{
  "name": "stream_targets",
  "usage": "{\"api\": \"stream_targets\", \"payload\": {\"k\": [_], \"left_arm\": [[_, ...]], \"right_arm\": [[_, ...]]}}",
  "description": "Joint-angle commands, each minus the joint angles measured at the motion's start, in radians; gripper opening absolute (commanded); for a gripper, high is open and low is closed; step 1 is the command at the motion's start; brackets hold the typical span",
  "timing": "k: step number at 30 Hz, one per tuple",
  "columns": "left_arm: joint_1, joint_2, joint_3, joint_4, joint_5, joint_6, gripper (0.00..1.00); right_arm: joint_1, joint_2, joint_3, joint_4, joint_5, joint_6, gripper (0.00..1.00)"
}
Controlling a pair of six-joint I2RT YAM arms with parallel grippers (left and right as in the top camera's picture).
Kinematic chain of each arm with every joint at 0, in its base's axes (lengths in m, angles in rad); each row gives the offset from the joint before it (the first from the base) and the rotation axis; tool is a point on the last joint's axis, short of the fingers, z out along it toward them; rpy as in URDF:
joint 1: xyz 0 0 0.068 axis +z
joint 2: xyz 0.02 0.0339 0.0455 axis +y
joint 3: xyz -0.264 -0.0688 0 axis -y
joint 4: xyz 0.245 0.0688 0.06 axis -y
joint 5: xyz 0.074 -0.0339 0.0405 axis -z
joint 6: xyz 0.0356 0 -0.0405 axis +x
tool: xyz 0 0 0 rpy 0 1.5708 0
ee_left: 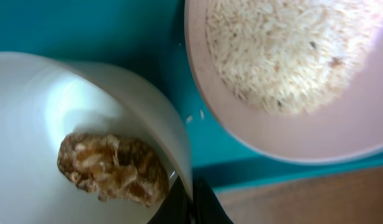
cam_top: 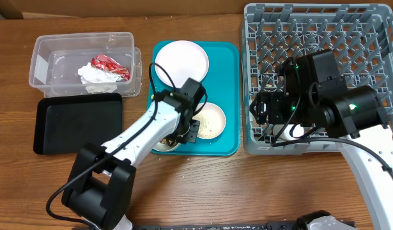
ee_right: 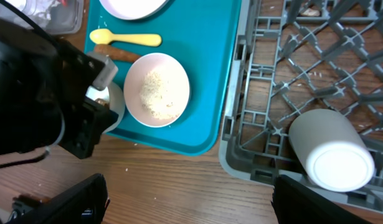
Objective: Sort waste into correct bins and load items into the dishwasher
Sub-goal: 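Grasp the white bowl of food scraps with the left gripper, then tip the scraps bowl over the black tray to empty it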
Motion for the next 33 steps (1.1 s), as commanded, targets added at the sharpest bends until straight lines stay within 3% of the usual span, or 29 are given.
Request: {"api": "stream_targets", "payload": {"k": [1, 7, 11, 16, 21, 24, 30, 33], "left_arm": [[0.037, -0.008, 0.199, -0.125, 0.040, -0.003, 0.04], [0.165, -0.024, 0.471, -0.386, 0.040, 0.022, 0.04], [0.311, -0.104, 0.477, -0.435, 0.077, 0.069, 0.04], [0.553, -0.172, 0.453, -0.453, 0.247, 0.210, 0.04], [0.829, -0.175, 0.318, -0.410, 0.620, 0.470, 0.04], [1.006, -0.175, 0.143, -0.311, 0.870, 0.574, 0.04], [1.269, -0.152, -0.134, -0.002, 1.287, 0.587, 0.04], [1.343, -0.092, -0.175, 0.060, 1.471, 0.587, 0.04]], "right_arm": [[0.000, -0.006, -0.003, 0.004, 0.006, 0.003, 0.87], [0.000, -0.006, -0.003, 0.005, 0.006, 0.002, 0.87], [0.000, -0.006, -0.003, 0.005, 0.006, -0.001, 0.88], [0.000, -0.006, -0.003, 0.013, 0.006, -0.001, 0.88], [0.000, -0.006, -0.003, 0.016, 0.006, -0.001, 0.88], [0.000, -0.006, -0.003, 0.017, 0.006, -0.001, 0.88], [0.000, -0.006, -0.003, 0.018, 0.006, -0.001, 0.88], [0.000, -0.006, -0.003, 0.018, 0.006, 0.000, 0.88]]}}
